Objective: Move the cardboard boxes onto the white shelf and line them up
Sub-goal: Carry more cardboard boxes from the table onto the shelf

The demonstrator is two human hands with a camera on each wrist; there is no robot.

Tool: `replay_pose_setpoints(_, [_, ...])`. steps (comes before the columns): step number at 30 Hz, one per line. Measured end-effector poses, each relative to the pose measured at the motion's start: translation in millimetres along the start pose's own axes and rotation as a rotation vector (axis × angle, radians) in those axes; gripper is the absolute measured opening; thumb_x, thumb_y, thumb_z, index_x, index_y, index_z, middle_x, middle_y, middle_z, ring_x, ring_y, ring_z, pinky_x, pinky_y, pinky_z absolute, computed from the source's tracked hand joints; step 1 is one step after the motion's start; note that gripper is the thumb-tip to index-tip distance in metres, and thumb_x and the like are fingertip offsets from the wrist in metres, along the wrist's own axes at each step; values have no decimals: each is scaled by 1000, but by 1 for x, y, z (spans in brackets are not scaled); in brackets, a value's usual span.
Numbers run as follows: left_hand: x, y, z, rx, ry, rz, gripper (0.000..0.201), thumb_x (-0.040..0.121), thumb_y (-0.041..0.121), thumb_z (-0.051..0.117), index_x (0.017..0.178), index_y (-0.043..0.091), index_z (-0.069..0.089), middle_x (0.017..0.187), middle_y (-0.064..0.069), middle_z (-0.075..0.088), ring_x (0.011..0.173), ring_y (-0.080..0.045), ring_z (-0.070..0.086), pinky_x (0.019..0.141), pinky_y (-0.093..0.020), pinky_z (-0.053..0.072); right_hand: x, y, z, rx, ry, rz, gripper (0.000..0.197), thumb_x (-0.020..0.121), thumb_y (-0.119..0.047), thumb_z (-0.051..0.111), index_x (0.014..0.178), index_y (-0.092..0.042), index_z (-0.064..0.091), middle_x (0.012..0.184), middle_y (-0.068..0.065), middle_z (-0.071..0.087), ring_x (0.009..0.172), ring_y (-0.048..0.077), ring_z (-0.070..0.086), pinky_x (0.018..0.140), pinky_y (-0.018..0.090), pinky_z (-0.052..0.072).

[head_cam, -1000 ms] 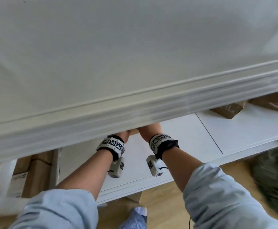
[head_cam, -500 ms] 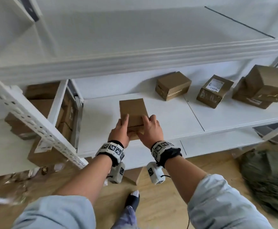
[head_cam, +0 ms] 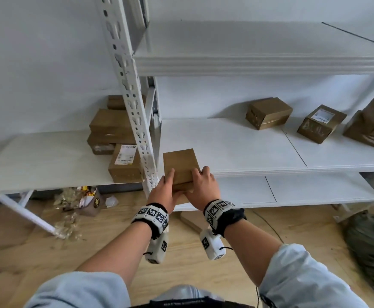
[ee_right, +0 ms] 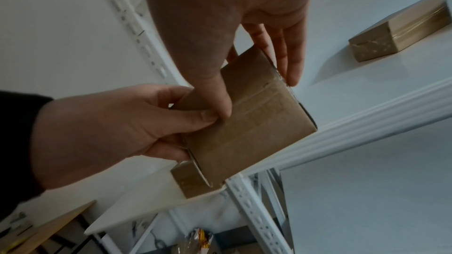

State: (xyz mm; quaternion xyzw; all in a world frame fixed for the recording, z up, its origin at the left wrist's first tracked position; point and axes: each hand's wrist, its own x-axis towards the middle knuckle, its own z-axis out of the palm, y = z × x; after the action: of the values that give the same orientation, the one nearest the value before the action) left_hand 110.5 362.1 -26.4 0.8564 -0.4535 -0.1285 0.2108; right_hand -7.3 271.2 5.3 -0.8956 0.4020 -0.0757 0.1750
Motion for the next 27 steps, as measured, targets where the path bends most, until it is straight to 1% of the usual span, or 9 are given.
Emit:
replay_pose_setpoints(4, [-35,-71,-28,-34,-34,-19,82,94,37,63,158,25,13,151,-12,42,127,-31,52,104,-44,46,-26,-72,34,-23,-47,4,50,82,-30,69,122,-13,45,120,13,41,104,35,53,79,40,51])
replay_pose_setpoints(6, [-54,-109,-44,-22,-50,-25,81,94,37,62,158,23,14,149,-14,43,127,-32,52,103,-44,46,-39,-109,53,-15,-64,2,51,82,-31,69,123,-14,44,121,13,41,104,35,53,79,40,52])
replay_pose_setpoints(10, [-89,-175,-72,30,-59,-38,79,96,40,59,158,20,13,146,-16,46,121,-33,56,98,-44,48,-60,-176,91,-13,-88,-29,51,83,-33,70,123,-15,44,123,13,40,106,34,53,84,40,53])
replay_pose_setpoints(13, [-104,-214,-91,39,-58,-56,79,97,41,58,158,20,13,141,-17,51,117,-33,57,96,-44,49,-65,-217,109,-24,-96,-51,51,84,-35,71,121,-16,43,125,12,40,109,33,52,89,40,53])
replay_pose_setpoints(15, [-107,-233,-104,38,-35,-63,79,96,41,58,158,19,14,140,-16,52,118,-33,57,98,-44,48,-64,-239,114,-34,-86,-72,50,84,-36,71,120,-15,42,125,13,39,110,33,52,89,41,53])
replay_pose_setpoints(19, [-98,-262,-128,-24,35,-70,80,94,38,62,157,20,17,145,-14,47,121,-32,55,100,-45,47,-49,-275,114,-49,-48,-119,49,84,-37,71,118,-14,43,123,13,41,105,33,54,83,40,53])
replay_pose_setpoints(24, [-73,-292,-157,-57,88,-108,81,94,32,65,158,22,16,145,-12,45,121,-32,55,99,-46,49,-14,-312,117,-35,-31,-167,50,83,-33,73,120,-13,44,119,12,42,97,33,56,75,38,50])
replay_pose_setpoints(27, [-52,-315,-171,-42,109,-144,81,93,30,65,157,23,16,145,-12,45,120,-32,56,98,-46,50,16,-333,128,-14,-39,-204,51,83,-32,72,120,-12,44,117,12,42,96,34,56,76,37,50])
